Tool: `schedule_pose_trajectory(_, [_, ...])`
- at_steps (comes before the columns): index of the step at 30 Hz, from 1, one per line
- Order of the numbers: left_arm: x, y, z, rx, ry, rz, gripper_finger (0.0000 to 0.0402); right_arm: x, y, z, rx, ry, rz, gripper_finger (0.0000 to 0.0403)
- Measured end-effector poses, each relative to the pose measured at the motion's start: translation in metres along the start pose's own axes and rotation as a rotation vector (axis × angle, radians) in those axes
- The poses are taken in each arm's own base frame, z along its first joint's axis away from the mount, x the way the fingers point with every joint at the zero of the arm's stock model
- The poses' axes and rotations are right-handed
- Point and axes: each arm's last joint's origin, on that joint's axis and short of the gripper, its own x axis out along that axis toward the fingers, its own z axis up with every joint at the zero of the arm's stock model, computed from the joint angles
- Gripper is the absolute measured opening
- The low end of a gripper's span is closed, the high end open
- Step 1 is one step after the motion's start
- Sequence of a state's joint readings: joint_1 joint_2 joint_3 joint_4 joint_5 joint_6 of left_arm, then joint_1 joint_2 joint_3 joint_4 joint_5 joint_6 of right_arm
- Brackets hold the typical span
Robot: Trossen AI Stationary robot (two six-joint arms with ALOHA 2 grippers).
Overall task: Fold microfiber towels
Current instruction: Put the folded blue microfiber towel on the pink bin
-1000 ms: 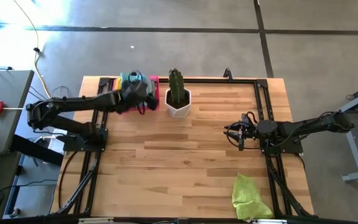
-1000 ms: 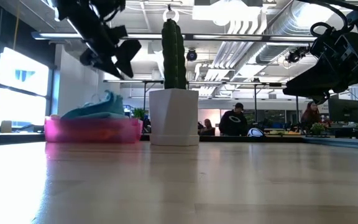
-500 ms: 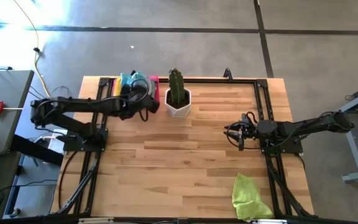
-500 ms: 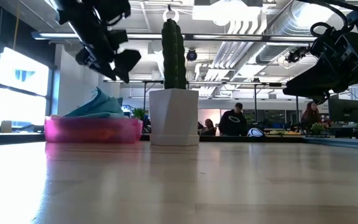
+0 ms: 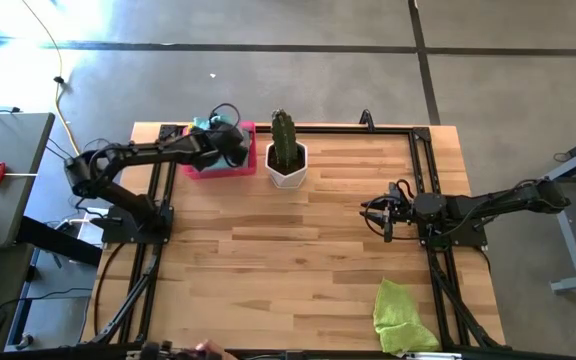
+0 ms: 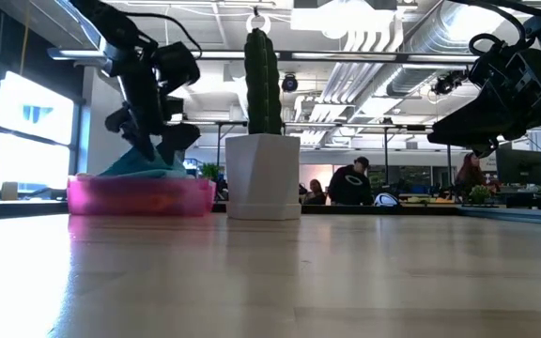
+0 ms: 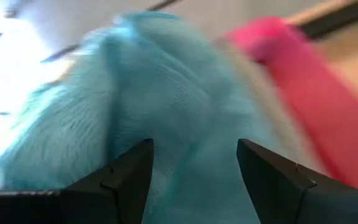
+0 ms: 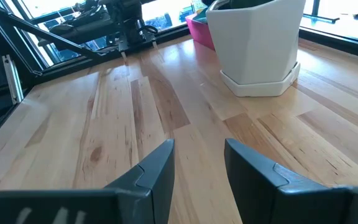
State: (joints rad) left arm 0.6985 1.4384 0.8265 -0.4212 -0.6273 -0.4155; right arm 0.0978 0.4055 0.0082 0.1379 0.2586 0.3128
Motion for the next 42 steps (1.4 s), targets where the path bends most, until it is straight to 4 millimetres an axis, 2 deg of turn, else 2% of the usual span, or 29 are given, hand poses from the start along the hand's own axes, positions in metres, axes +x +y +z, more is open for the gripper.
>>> schedule_pose_trajectory(4, [0.004, 0.011, 0.002, -0.03, -0.028, 0.149, 0.0222, 0.0, 0.0, 0.0, 0.0, 0.0, 0.0, 0.0133])
schedule_pose_trajectory(7, [0.003, 0.012, 0.004, -0.04, -0.055, 0.175, 0.0222, 0.0, 0.0, 0.0, 0.0, 0.0, 0.0, 0.0133])
schedule_pose_trajectory(10, [-0.005, 0.005, 0.005, -0.033, -0.09, 0.132, 0.0222, 0.0, 0.0, 0.0, 0.0, 0.0, 0.0, 0.0133])
schedule_pose_trajectory(14, [-0.022, -0.013, 0.004, -0.029, -0.145, -0.019, 0.0222, 0.0, 0.0, 0.0, 0.0, 0.0, 0.0, 0.0133])
schedule_pose_trajectory(17, [-0.027, -0.023, 0.001, -0.006, -0.14, -0.098, 0.0222, 0.0, 0.0, 0.0, 0.0, 0.0, 0.0, 0.0133])
schedule_pose_trajectory(21, [-0.016, -0.027, -0.002, 0.0, -0.101, -0.081, 0.0222, 0.0, 0.0, 0.0, 0.0, 0.0, 0.0, 0.0133])
schedule_pose_trajectory(28, [0.012, -0.019, -0.005, -0.01, -0.005, -0.04, 0.0222, 0.0, 0.0, 0.0, 0.0, 0.0, 0.0, 0.0133])
schedule_pose_trajectory(36, [0.018, 0.005, -0.003, -0.037, -0.067, 0.297, 0.022, 0.0, 0.0, 0.0, 0.0, 0.0, 0.0, 0.0133])
schedule_pose_trajectory(38, [0.018, 0.006, -0.003, -0.05, -0.071, 0.307, 0.0215, 0.0, 0.0, 0.0, 0.0, 0.0, 0.0, 0.0133])
schedule_pose_trajectory(42, [0.007, -0.001, -0.001, -0.058, -0.074, 0.179, 0.0209, 0.0, 0.0, 0.0, 0.0, 0.0, 0.0, 0.0133])
